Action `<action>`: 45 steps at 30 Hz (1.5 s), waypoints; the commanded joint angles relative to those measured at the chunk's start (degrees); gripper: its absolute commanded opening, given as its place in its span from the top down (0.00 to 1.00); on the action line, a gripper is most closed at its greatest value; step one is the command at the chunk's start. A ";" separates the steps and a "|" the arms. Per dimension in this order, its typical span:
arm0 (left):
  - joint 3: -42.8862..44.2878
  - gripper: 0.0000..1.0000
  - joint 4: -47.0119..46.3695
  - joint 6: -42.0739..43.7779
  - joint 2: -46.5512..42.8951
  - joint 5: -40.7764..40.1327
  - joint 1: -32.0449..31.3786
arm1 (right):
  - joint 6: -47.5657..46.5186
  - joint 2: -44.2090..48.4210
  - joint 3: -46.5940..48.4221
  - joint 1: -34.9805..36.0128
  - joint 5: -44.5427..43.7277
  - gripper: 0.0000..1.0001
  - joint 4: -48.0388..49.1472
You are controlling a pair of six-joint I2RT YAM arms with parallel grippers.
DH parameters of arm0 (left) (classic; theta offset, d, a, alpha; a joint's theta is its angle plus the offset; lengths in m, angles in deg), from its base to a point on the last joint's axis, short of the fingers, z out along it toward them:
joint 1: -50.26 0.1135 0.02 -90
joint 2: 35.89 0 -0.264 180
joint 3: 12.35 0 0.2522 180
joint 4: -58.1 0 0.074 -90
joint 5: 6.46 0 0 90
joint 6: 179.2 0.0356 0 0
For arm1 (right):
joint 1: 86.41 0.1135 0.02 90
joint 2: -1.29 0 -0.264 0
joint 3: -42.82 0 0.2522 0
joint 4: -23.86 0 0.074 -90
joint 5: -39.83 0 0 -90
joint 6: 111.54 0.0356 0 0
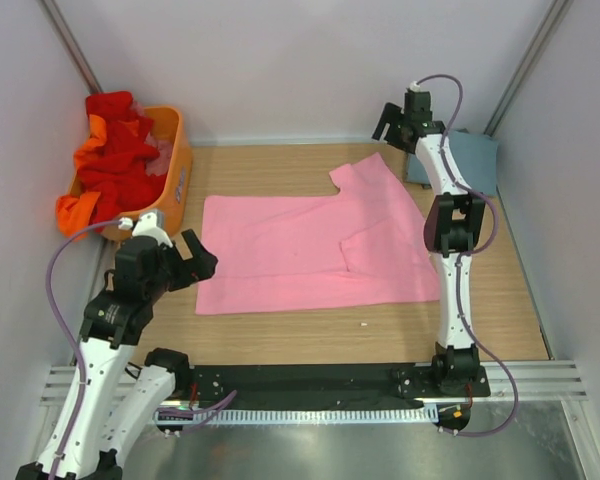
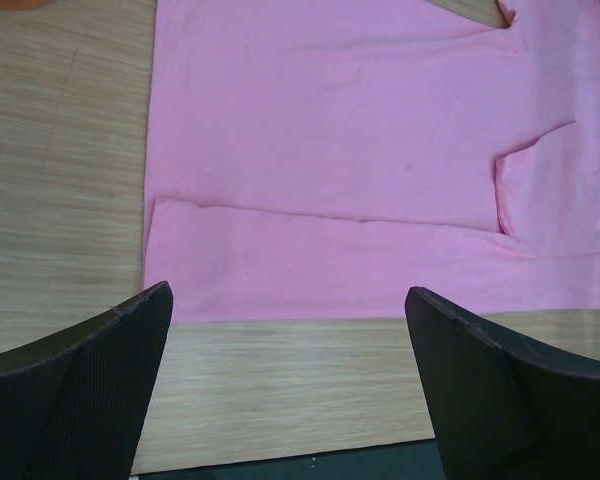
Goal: Fold and stack the t-shirts
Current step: Fold the tshirt
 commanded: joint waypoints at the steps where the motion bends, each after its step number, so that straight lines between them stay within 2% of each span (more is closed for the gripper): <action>1: -0.12 0.00 -1.74 0.84 0.25 -0.52 0.21 | 6.26 -8.57 7.57 -2.03 10.77 0.18 4.05; 3: -0.12 0.00 -1.74 0.75 0.42 -0.78 0.21 | 7.23 -11.48 6.97 -2.03 11.05 0.18 9.13; 8: -0.21 0.00 -1.65 0.66 1.04 -1.57 0.21 | 10.05 -16.75 7.76 -1.94 13.77 0.19 13.11; 15: -0.12 0.00 -1.48 0.57 2.27 -1.93 0.12 | 7.68 -14.04 -0.67 -1.68 13.25 0.33 14.09; 19: -0.03 0.00 -1.39 0.49 2.44 -2.19 0.21 | 5.92 -10.70 -5.15 -2.03 11.14 0.34 13.21; 22: -0.21 0.00 -1.30 0.40 2.27 -2.63 0.21 | 5.57 -6.93 -10.25 -2.12 9.56 0.39 14.35; 27: -0.12 0.00 -1.21 0.31 2.53 -2.98 0.21 | 5.30 -3.23 -16.31 -2.12 8.76 0.60 15.66; 28: -0.03 0.00 -1.21 0.22 2.62 -2.98 0.21 | 5.30 -3.05 -16.76 -2.12 9.37 0.72 16.19; 29: -0.12 0.00 -1.13 0.22 2.71 -2.98 0.21 | 5.30 -3.66 -16.59 -2.29 9.64 0.77 16.37; 30: -0.12 0.00 -1.12 0.13 2.80 -2.98 0.21 | 5.22 -4.45 -14.33 -2.47 9.90 0.81 15.59; 31: -0.21 0.00 -1.12 0.05 3.06 -3.16 0.21 | 4.87 -5.32 -12.74 -2.56 10.60 0.92 14.80; 33: -0.47 0.00 -2.26 -0.04 3.85 -2.98 0.21 | 4.34 -7.96 -7.31 -2.99 10.96 0.98 11.64; 36: 1.01 0.01 -3.76 -0.57 8.41 -3.51 0.21 | 3.20 -6.93 -4.81 -3.08 10.87 0.99 9.08; 42: 11.55 0.01 -12.10 -2.32 25.80 -4.39 0.21 | 8.20 2.74 -13.40 -2.82 12.10 0.99 12.33; 45: 17.36 0.01 -15.88 -3.64 33.89 -3.34 0.21 | 6.98 5.83 -15.09 -2.21 11.76 0.99 10.41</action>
